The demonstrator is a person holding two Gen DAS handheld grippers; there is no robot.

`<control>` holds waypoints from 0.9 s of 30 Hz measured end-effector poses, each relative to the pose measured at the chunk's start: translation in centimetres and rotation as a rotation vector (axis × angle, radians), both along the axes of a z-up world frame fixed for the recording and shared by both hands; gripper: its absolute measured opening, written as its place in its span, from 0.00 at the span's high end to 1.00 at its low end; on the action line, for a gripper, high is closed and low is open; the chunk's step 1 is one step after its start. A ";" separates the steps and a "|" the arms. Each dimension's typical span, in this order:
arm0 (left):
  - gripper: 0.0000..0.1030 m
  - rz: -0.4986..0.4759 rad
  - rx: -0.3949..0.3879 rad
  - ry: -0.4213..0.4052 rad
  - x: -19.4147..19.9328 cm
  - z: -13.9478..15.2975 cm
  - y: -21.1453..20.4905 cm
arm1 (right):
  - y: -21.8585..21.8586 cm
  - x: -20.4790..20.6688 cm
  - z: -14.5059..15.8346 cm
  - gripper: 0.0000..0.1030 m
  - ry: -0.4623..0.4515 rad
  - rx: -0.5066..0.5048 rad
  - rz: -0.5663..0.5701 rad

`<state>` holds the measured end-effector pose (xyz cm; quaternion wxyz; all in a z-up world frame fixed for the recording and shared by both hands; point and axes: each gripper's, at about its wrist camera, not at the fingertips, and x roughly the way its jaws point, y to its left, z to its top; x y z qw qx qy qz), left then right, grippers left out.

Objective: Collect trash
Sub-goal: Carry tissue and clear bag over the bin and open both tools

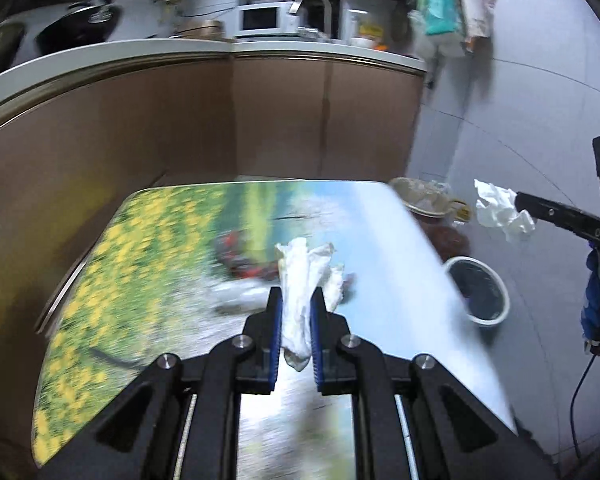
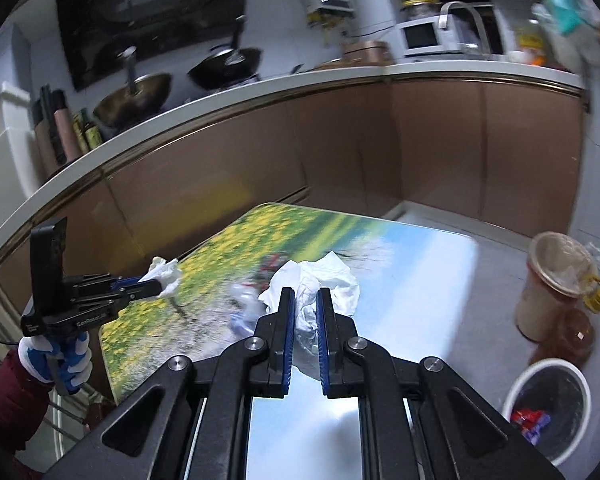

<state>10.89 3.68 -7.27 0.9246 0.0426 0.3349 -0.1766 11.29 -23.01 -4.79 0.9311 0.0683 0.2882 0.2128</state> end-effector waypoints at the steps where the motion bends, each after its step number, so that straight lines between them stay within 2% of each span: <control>1: 0.89 -0.019 -0.003 0.002 0.2 0.0 -1.2 | -1.1 -0.4 -0.1 0.90 0.001 0.005 -0.020; 10: 0.89 -0.281 0.001 0.050 2.3 -0.8 -18.1 | -13.7 -2.1 -3.6 0.90 0.032 0.019 -0.282; 17: 0.89 -0.454 0.029 0.128 5.4 -3.6 -31.9 | -21.3 -1.1 -8.0 0.90 0.089 0.040 -0.446; 21: 0.88 -0.502 0.052 0.166 7.6 -6.1 -38.0 | -25.0 0.1 -10.9 0.90 0.142 0.057 -0.519; 25: 0.86 -0.525 0.041 0.222 10.0 -8.4 -41.8 | -27.8 1.6 -13.9 0.89 0.189 0.069 -0.578; 27: 0.86 -0.531 0.014 0.265 11.4 -9.5 -43.7 | -28.9 2.5 -15.2 0.85 0.208 0.076 -0.597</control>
